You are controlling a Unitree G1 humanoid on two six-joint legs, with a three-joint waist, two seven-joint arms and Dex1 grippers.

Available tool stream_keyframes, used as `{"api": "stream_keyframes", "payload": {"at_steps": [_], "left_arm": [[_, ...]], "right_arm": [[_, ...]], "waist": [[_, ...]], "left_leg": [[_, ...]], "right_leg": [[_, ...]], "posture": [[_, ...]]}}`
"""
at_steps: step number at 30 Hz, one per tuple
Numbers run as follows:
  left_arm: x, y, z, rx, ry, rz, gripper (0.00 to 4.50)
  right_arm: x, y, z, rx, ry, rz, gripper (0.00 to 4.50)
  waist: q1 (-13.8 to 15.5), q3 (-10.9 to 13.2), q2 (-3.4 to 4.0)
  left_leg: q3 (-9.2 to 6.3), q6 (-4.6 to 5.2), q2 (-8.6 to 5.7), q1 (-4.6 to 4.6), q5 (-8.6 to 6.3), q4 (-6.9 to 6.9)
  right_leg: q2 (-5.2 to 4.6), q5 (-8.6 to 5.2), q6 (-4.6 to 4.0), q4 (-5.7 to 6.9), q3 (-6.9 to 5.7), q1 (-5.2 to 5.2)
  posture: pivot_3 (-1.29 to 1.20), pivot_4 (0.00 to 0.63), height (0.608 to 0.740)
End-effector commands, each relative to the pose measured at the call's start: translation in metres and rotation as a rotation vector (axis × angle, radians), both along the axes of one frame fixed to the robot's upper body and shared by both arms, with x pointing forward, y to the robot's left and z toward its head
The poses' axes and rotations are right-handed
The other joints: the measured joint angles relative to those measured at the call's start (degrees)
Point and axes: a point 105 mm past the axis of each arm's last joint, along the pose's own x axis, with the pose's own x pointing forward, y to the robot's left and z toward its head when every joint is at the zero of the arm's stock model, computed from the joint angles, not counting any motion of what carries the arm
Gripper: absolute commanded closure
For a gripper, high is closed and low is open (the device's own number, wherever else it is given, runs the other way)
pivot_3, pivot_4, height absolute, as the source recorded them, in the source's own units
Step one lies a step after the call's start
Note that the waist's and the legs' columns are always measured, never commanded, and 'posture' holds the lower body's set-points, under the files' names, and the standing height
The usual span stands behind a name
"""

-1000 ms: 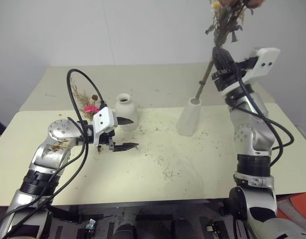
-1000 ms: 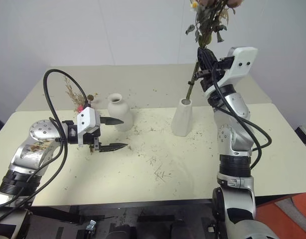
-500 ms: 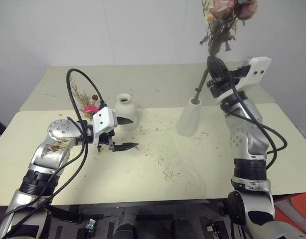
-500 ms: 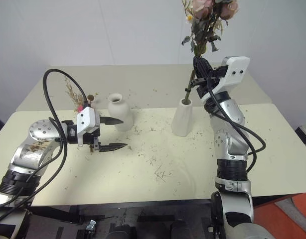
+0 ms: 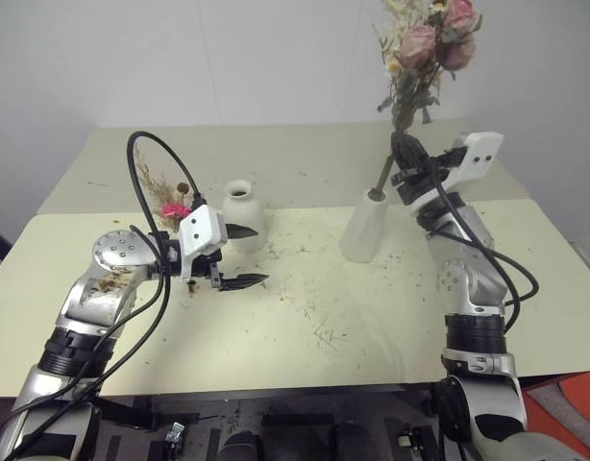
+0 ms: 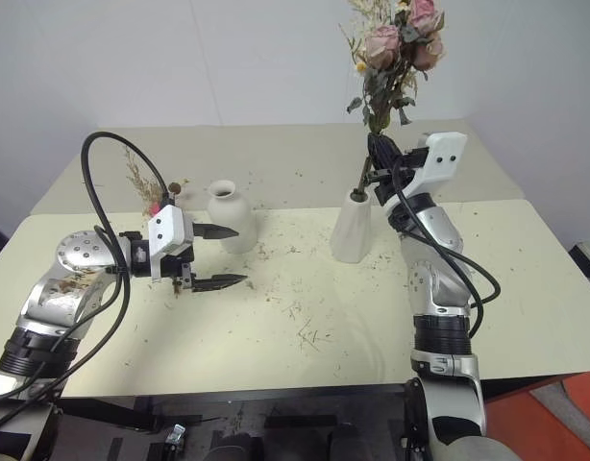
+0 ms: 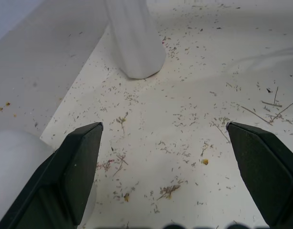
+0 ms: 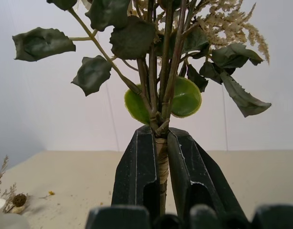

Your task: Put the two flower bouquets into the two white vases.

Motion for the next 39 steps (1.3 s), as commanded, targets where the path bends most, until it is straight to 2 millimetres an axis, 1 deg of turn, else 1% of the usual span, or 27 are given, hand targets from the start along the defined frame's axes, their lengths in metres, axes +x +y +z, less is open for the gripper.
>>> {"api": "stream_keyframes", "payload": {"at_steps": [1,10,12,13,17,22,23,31,34,37,39], "left_arm": [[-0.002,-0.002,0.018,-0.026,-0.06,-0.013,0.0],[0.0,-0.004,0.017,-0.027,-0.058,-0.019,0.0],[0.0,-0.004,0.018,-0.027,-0.059,-0.02,0.0],[0.0,-0.003,0.018,-0.027,-0.059,-0.021,0.0],[0.0,-0.003,0.018,-0.026,-0.06,-0.02,0.0],[0.001,-0.003,0.018,-0.015,-0.063,-0.019,0.0],[0.001,-0.003,0.018,-0.016,-0.063,-0.019,0.0],[0.001,-0.001,0.015,-0.007,-0.058,-0.011,0.0],[0.0,0.002,0.017,-0.025,-0.061,0.002,0.0],[-0.004,0.005,0.022,-0.081,-0.056,0.018,0.0],[-0.007,0.012,0.029,-0.153,-0.052,0.07,0.0]], "right_arm": [[-0.006,0.001,0.006,-0.015,-0.072,-0.011,4.36],[-0.009,0.003,-0.002,-0.004,-0.105,0.007,4.36],[-0.011,0.006,-0.003,-0.008,-0.11,0.028,3.62],[-0.013,0.008,-0.004,-0.01,-0.112,0.043,3.34],[-0.017,0.014,-0.008,-0.021,-0.11,0.083,1.99],[-0.023,0.015,-0.015,-0.012,-0.102,0.098,0.24],[-0.025,0.015,-0.017,-0.014,-0.1,0.1,0.02],[-0.04,0.016,-0.033,-0.031,-0.069,0.115,0.02],[-0.047,0.011,-0.039,-0.047,-0.051,0.108,0.02],[-0.054,0.008,-0.043,-0.1,-0.027,0.114,0.02],[-0.062,0.009,-0.045,-0.201,0.007,0.148,0.02]], "waist": [[0.0,0.0,0.0],[0.0,0.0,0.0],[0.0,0.0,0.0],[0.0,0.0,0.0],[0.0,0.0,0.0],[0.0,0.0,0.0],[0.0,0.0,0.0],[0.0,0.0,0.0],[0.0,0.0,0.0],[0.0,0.0,0.0],[0.0,0.0,0.0]], "left_leg": [[0.0,0.0,0.0,0.0,0.0,0.0],[0.0,0.0,0.0,0.0,0.0,0.0],[0.0,0.0,0.0,0.0,0.0,0.0],[0.0,0.0,0.0,0.0,0.0,0.0],[0.0,0.0,-0.01,0.0,0.0,0.0],[0.0,0.0,0.0,0.01,0.0,0.0],[0.0,0.0,-0.01,0.01,0.0,0.0],[0.0,0.0,-0.01,0.01,0.0,0.0],[0.0,0.0,0.0,0.04,0.0,0.0],[-0.01,0.0,0.0,0.04,0.0,0.0],[0.0,0.0,0.0,0.02,0.0,0.0]], "right_leg": [[0.0,0.0,0.0,0.0,0.0,0.0],[0.0,0.0,0.0,-0.01,0.01,0.0],[0.0,0.0,0.0,0.0,0.01,0.0],[0.0,0.0,0.0,0.0,0.0,0.0],[0.0,0.0,0.0,0.0,0.01,0.0],[0.0,0.0,0.0,0.0,0.01,0.0],[0.0,0.0,0.0,0.0,0.01,0.0],[0.0,0.0,0.0,0.0,0.0,0.01],[0.01,0.0,0.0,0.01,0.01,0.02],[0.01,0.0,0.0,-0.01,0.01,0.03],[0.0,0.0,0.0,-0.02,0.01,0.03]], "posture": [[0.0,0.15,0.74],[0.0,0.15,0.74],[0.0,0.15,0.74],[0.0,0.15,0.74],[0.0,0.15,0.74],[0.0,0.15,0.74],[0.0,0.15,0.74],[0.0,0.15,0.74],[0.0,0.15,0.74],[0.0,0.15,0.74],[0.0,0.15,0.74]]}}
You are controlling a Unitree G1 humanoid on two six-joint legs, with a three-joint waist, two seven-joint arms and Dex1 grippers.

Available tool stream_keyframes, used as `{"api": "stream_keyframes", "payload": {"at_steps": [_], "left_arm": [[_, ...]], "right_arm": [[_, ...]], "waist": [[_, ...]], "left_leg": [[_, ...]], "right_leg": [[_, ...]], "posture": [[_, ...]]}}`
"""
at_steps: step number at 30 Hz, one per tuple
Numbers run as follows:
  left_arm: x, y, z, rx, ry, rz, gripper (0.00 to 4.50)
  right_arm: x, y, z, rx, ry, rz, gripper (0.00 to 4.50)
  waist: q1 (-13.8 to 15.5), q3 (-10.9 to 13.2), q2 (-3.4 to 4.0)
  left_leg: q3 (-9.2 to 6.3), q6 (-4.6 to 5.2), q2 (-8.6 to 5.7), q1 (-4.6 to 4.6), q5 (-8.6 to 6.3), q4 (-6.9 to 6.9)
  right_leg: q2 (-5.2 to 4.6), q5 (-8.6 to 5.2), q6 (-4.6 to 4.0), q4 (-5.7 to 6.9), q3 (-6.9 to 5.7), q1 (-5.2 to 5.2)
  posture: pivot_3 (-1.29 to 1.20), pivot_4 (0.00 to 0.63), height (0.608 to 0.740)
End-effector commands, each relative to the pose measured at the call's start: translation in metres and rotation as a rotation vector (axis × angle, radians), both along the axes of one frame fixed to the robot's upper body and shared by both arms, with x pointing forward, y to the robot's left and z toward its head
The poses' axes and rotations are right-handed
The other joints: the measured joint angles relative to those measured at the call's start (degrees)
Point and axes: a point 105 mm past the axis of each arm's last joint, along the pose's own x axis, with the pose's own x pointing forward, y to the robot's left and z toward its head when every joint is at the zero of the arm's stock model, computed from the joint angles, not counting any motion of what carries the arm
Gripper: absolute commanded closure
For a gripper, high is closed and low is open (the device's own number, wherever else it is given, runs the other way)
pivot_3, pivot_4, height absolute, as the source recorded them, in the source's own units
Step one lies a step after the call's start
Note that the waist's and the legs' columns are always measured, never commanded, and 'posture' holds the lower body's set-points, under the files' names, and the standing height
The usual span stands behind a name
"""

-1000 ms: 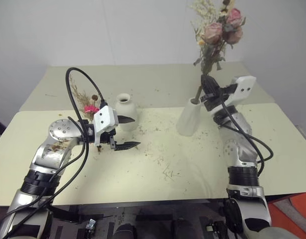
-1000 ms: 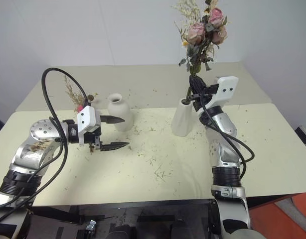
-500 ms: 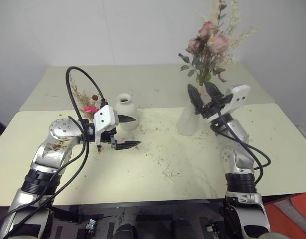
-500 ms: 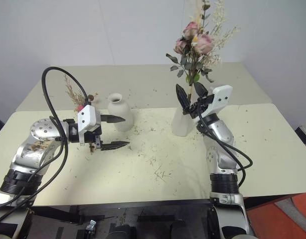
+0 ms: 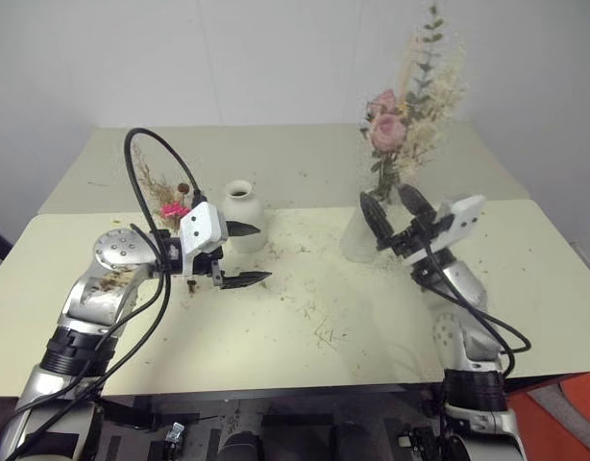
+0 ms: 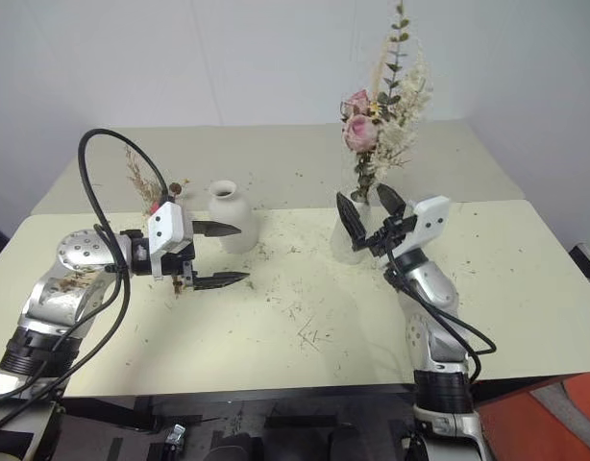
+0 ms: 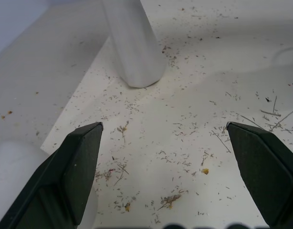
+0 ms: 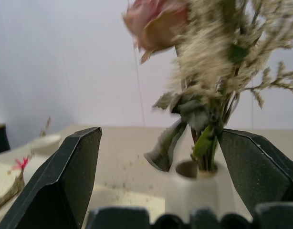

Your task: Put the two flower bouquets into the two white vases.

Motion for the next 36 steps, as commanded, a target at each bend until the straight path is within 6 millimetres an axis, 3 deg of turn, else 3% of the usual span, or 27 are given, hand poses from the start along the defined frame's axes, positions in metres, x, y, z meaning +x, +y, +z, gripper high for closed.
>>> {"api": "stream_keyframes", "payload": {"at_steps": [1,4,9,13,17,20,27,36], "left_arm": [[-0.006,0.012,0.026,-0.125,-0.048,0.081,0.0],[-0.003,0.027,0.035,-0.187,-0.043,0.24,0.0],[0.023,0.071,0.046,-0.201,-0.027,0.707,0.0],[0.034,0.063,0.048,-0.18,0.036,0.872,0.0],[0.046,0.055,0.026,-0.108,0.29,1.018,0.0],[0.063,0.08,0.004,-0.059,0.419,1.294,0.0],[0.077,0.077,-0.008,-0.093,0.553,1.369,0.0],[0.105,0.085,-0.017,-0.121,0.53,1.42,0.0]], "right_arm": [[-0.019,0.004,0.016,-0.148,-0.016,0.077,0.02],[-0.033,0.007,0.021,-0.276,0.041,0.146,0.02],[-0.063,0.022,0.028,-0.559,0.075,0.337,0.02],[-0.068,0.038,0.027,-0.687,0.054,0.424,0.02],[-0.06,0.051,0.035,-0.681,0.046,0.46,0.02],[-0.051,0.056,0.038,-0.674,0.056,0.449,0.02],[-0.039,0.06,0.034,-0.713,0.093,0.419,0.02],[-0.041,0.06,0.034,-0.707,0.097,0.406,0.02]], "waist": [[0.0,0.0,0.0],[0.1,0.0,-0.01],[0.3,0.0,-0.07],[0.3,0.1,-0.23],[0.7,0.1,-0.27],[0.9,0.1,-0.26],[1.1,0.1,-0.26],[1.6,0.1,-0.26]], "left_leg": [[0.0,0.0,0.0,0.0,0.0,0.0],[-0.02,0.01,0.01,0.01,0.0,0.0],[-0.11,0.02,-0.02,0.24,-0.02,0.0],[-0.21,0.02,-0.07,0.3,-0.01,0.02],[-0.28,0.01,-0.13,0.25,-0.01,0.04],[-0.34,0.01,-0.17,0.28,-0.01,0.02],[-0.46,-0.09,-0.18,-0.08,0.05,0.0],[-0.5,-0.27,-0.22,-0.12,0.15,0.0]], "right_leg": [[0.0,0.0,0.0,0.0,0.0,0.0],[0.0,-0.01,0.01,-0.01,0.0,0.01],[0.02,-0.03,0.04,-0.19,-0.04,0.21],[0.02,-0.03,0.05,-0.13,-0.07,0.26],[0.0,-0.03,0.05,-0.12,-0.08,0.25],[0.0,-0.02,0.04,-0.12,-0.1,0.25],[-0.02,-0.01,0.01,0.0,-0.19,0.0],[-0.07,0.0,0.0,-0.04,-0.25,0.0]], "posture": [[0.0,0.15,0.74],[0.0,0.15,0.74],[0.0,0.15,0.74],[0.0,0.15,0.74],[0.0,0.15,0.74],[0.0,0.15,0.74],[0.0,0.15,0.74],[0.0,0.15,0.74]]}}
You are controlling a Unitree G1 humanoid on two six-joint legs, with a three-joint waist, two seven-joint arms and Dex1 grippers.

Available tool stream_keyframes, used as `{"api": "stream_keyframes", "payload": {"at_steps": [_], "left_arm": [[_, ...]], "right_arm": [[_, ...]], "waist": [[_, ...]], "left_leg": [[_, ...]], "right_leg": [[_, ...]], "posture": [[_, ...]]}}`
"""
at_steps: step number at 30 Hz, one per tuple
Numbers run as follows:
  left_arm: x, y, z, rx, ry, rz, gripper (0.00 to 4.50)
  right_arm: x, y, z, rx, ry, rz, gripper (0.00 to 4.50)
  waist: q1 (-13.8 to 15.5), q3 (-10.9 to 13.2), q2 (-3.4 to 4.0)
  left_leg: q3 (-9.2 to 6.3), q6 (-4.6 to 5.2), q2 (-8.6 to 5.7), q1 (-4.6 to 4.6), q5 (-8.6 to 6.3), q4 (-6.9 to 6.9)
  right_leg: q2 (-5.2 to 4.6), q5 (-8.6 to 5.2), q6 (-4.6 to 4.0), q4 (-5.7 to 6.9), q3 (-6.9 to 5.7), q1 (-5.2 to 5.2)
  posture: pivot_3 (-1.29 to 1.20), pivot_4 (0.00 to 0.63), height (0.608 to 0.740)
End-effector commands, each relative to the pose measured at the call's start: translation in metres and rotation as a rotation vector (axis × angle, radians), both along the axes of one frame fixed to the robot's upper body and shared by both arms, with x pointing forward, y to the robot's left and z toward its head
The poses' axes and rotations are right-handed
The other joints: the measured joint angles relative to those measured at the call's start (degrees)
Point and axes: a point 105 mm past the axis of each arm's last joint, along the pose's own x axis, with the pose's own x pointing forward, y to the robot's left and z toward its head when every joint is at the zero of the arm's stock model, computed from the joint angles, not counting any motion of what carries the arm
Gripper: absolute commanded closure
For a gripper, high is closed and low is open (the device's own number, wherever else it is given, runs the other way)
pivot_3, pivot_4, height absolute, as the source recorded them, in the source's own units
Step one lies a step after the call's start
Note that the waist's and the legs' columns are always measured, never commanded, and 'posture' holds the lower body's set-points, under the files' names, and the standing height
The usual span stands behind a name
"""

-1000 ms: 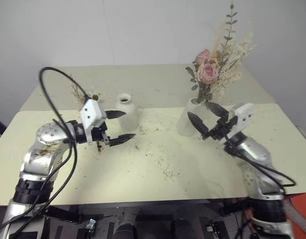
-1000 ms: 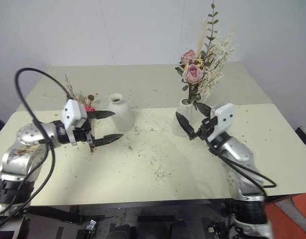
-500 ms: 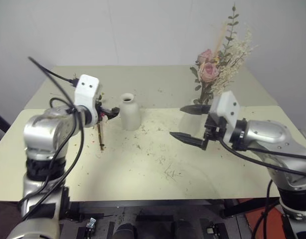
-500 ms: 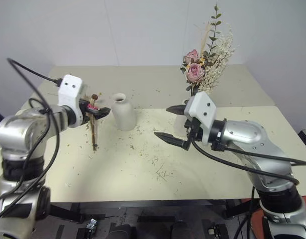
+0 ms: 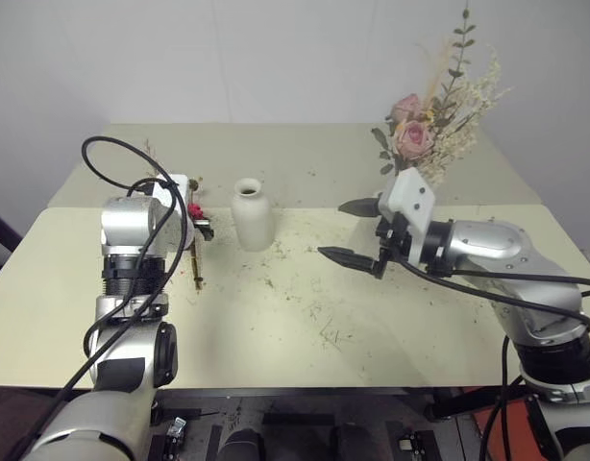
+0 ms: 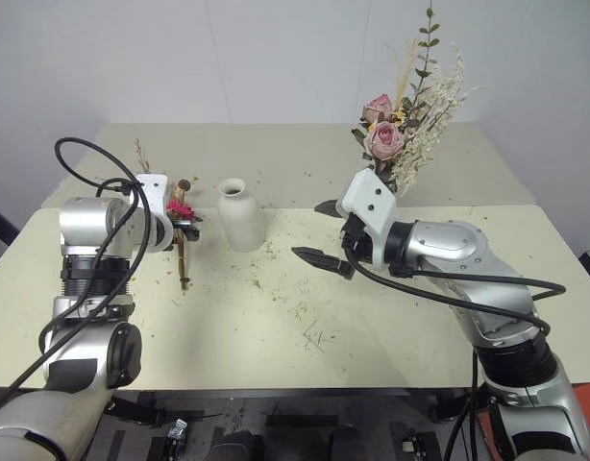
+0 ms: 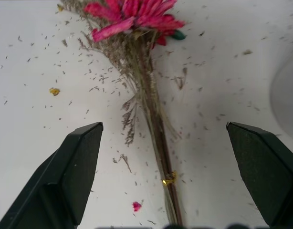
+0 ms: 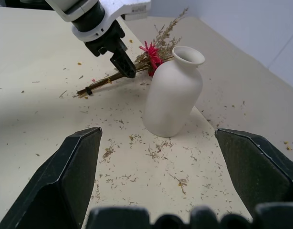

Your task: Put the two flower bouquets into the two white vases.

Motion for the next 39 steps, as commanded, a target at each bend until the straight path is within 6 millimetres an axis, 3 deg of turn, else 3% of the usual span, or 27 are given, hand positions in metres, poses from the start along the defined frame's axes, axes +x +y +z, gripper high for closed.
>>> {"api": "stream_keyframes", "payload": {"at_steps": [1,7,9,16,22,23,27,34,39], "left_arm": [[0.017,0.004,0.015,0.014,-0.078,0.02,0.0],[0.032,-0.002,0.004,-0.063,-0.089,0.003,0.0],[0.034,-0.001,-0.002,-0.063,-0.067,0.017,0.38],[0.038,0.003,-0.007,-0.049,-0.074,0.039,2.49],[0.044,0.01,0.006,-0.014,-0.175,0.088,4.41],[0.046,0.012,0.009,-0.005,-0.208,0.098,4.46],[0.052,0.017,0.038,0.026,-0.426,0.142,4.46],[0.036,0.014,0.126,-0.211,-1.043,0.074,4.46],[0.007,0.017,0.176,-0.622,-1.463,-0.18,4.46]], "right_arm": [[-0.005,0.001,0.011,0.012,-0.051,0.001,0.02],[-0.006,0.0,0.007,0.003,-0.05,-0.013,0.02],[-0.006,-0.001,0.006,0.003,-0.048,-0.019,0.0],[-0.007,-0.003,0.004,-0.001,-0.049,-0.039,0.0],[-0.006,-0.003,0.002,-0.001,-0.051,-0.045,0.0],[-0.006,-0.003,0.002,0.0,-0.052,-0.045,0.0],[-0.006,-0.004,0.002,0.001,-0.056,-0.048,0.0],[-0.004,-0.007,0.0,0.008,-0.063,-0.073,0.0],[-0.006,-0.01,-0.004,0.018,-0.076,-0.099,0.0]], "waist": [[0.0,0.0,0.0],[0.0,0.0,0.0],[0.0,0.0,0.0],[0.0,0.0,0.0],[0.0,0.0,0.0],[0.0,0.0,0.0],[0.0,0.0,0.0],[0.1,0.0,0.0],[0.0,0.0,0.0]], "left_leg": [[0.0,0.0,0.0,0.0,0.0,0.0],[-0.01,0.0,-0.01,-0.04,0.0,-0.01],[-0.02,0.0,-0.01,-0.06,0.0,-0.01],[-0.05,0.0,-0.02,-0.06,0.0,0.0],[-0.07,0.0,-0.02,-0.08,0.0,0.0],[-0.07,0.0,-0.03,-0.07,0.0,0.0],[-0.08,-0.01,-0.02,-0.08,0.01,0.0],[-0.07,-0.11,0.01,-0.13,0.06,0.0],[-0.05,-0.11,0.0,-0.07,0.06,0.0]], "right_leg": [[0.0,0.0,0.0,-0.01,-0.01,0.0],[0.0,0.0,0.01,-0.03,-0.02,0.01],[-0.01,0.0,0.0,-0.02,-0.04,0.0],[0.0,0.0,0.01,-0.01,-0.07,0.01],[-0.01,0.01,0.01,0.0,-0.09,0.01],[-0.01,0.01,0.02,0.0,-0.08,0.01],[-0.01,0.01,0.02,-0.01,-0.09,0.01],[-0.03,0.02,0.0,-0.01,-0.09,-0.03],[-0.02,0.02,0.01,-0.01,-0.09,0.02]], "posture": [[0.0,0.15,0.74],[0.0,0.15,0.74],[0.0,0.15,0.74],[0.0,0.15,0.74],[0.0,0.15,0.74],[0.0,0.15,0.74],[0.0,0.15,0.74],[0.0,0.15,0.74],[0.0,0.15,0.74]]}}
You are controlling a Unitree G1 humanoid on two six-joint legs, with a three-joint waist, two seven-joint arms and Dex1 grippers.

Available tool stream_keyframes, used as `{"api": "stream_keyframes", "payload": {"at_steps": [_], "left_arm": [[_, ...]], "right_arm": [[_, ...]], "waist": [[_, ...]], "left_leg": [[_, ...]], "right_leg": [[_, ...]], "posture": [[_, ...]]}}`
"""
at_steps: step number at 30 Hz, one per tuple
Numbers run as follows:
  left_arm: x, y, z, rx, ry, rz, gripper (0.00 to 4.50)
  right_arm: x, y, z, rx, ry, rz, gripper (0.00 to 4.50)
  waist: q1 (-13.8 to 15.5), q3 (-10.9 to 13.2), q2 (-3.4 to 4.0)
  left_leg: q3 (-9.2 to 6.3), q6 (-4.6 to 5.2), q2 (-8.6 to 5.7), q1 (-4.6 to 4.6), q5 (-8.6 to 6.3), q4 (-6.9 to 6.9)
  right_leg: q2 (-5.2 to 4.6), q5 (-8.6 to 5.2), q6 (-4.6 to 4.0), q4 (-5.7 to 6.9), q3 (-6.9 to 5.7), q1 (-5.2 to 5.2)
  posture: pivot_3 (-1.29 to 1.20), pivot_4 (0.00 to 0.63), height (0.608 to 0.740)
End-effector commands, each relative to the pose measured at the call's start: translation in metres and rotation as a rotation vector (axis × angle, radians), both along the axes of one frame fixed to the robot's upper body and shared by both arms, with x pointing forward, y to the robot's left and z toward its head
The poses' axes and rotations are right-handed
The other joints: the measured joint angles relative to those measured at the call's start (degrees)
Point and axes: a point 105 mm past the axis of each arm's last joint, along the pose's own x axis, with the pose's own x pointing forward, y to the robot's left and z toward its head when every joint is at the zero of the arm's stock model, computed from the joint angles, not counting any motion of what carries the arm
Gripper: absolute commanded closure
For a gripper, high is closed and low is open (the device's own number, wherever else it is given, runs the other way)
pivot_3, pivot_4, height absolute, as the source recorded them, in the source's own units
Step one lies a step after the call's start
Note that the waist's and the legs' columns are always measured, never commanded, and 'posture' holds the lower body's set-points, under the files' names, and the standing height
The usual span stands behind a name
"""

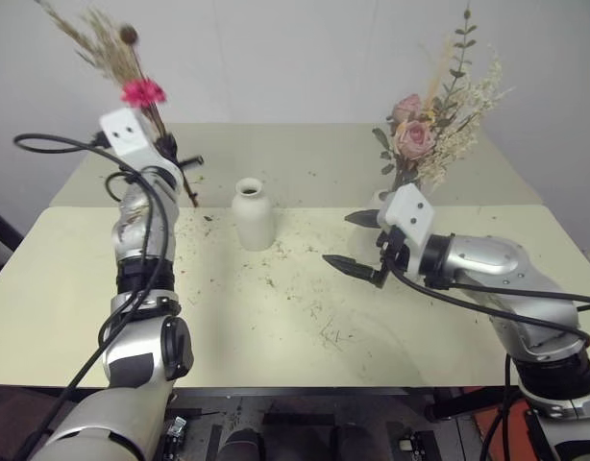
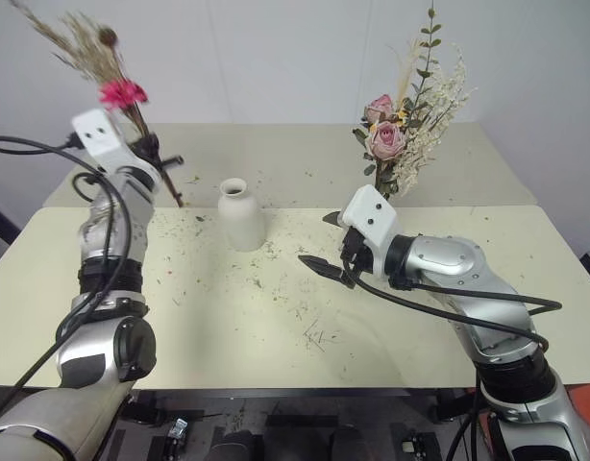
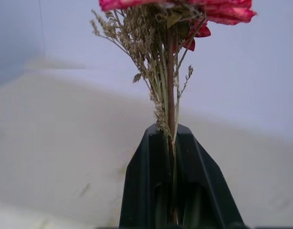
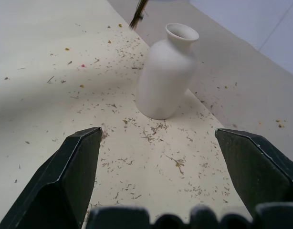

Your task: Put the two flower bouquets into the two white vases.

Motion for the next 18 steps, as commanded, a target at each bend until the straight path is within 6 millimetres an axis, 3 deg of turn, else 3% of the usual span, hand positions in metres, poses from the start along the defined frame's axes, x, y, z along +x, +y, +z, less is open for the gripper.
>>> {"api": "stream_keyframes", "payload": {"at_steps": [1,4,8,18], "left_arm": [[-0.03,0.006,0.053,-0.162,-0.411,-0.199,4.46],[-0.033,-0.005,0.053,-0.211,-0.511,-0.404,4.46],[-0.026,-0.023,0.043,-0.162,-0.507,-0.548,4.46],[-0.014,-0.048,0.04,-0.173,-0.471,-0.656,4.46]], "right_arm": [[-0.005,-0.003,0.014,0.026,-0.091,-0.019,0.0],[-0.007,-0.008,0.012,0.044,-0.097,-0.056,0.0],[-0.009,-0.012,0.011,0.056,-0.108,-0.095,0.0],[-0.017,-0.023,0.007,0.081,-0.126,-0.195,0.0]], "waist": [[0.0,0.0,0.0],[0.0,0.0,0.0],[0.0,0.0,0.01],[-0.4,0.0,0.0]], "left_leg": [[0.0,0.0,0.0,-0.02,0.0,0.0],[-0.01,0.01,0.0,-0.02,-0.01,0.02],[-0.11,0.03,-0.04,0.05,-0.01,0.06],[-0.26,0.09,-0.04,-0.13,-0.04,0.06]], "right_leg": [[0.0,0.0,0.0,-0.01,-0.01,0.0],[0.0,0.0,0.0,-0.04,-0.04,0.03],[0.0,-0.01,0.01,-0.06,-0.14,0.19],[0.03,-0.01,0.01,-0.12,-0.24,0.09]], "posture": [[0.0,0.15,0.74],[0.0,0.15,0.74],[0.0,0.15,0.74],[0.0,0.15,0.74]]}}
